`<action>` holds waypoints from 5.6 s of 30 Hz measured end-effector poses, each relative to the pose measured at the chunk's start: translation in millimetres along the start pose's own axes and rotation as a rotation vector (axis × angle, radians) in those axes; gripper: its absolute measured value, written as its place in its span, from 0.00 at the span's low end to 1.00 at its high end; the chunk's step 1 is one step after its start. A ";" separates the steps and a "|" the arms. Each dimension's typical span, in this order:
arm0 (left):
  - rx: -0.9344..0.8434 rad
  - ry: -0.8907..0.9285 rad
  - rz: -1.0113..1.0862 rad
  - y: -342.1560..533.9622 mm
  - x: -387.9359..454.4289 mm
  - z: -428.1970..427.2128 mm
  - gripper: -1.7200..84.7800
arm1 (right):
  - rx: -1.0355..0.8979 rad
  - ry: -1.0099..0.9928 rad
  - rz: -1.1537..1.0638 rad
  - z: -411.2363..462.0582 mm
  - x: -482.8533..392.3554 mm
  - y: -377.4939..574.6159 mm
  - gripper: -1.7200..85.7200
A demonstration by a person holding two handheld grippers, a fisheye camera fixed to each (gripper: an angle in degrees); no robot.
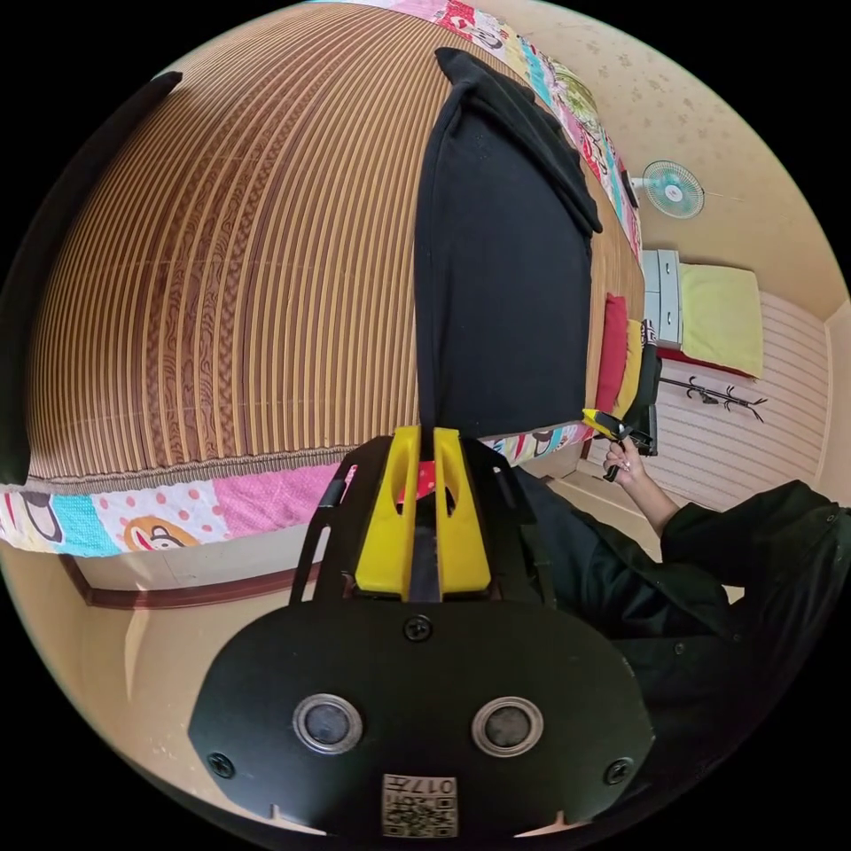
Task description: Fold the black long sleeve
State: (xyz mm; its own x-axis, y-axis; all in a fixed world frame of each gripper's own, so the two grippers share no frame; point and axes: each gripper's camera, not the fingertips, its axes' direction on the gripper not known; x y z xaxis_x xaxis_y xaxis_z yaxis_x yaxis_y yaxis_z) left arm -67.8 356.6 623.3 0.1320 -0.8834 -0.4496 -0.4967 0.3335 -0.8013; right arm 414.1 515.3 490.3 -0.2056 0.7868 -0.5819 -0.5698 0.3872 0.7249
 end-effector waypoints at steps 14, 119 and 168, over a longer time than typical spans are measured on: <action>-0.018 0.480 -0.156 96.7 -41.7 -77.9 0.03 | -0.045 -0.115 0.100 -86.5 38.4 98.6 0.04; 0.673 0.351 0.173 -114.7 -32.5 84.7 0.13 | -0.204 0.208 -0.595 352.7 -334.8 -287.5 0.13; 0.216 0.389 0.099 -317.7 47.7 215.4 0.25 | 0.166 -0.440 -0.186 49.1 194.9 -219.4 0.24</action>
State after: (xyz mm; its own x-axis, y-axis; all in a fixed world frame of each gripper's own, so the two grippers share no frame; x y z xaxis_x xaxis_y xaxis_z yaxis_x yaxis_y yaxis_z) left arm 281.0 279.4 771.4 -0.2597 -0.8879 -0.3798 -0.2947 0.4474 -0.8444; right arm 538.1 607.4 236.0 0.2630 0.8112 -0.5223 -0.4236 0.5834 0.6929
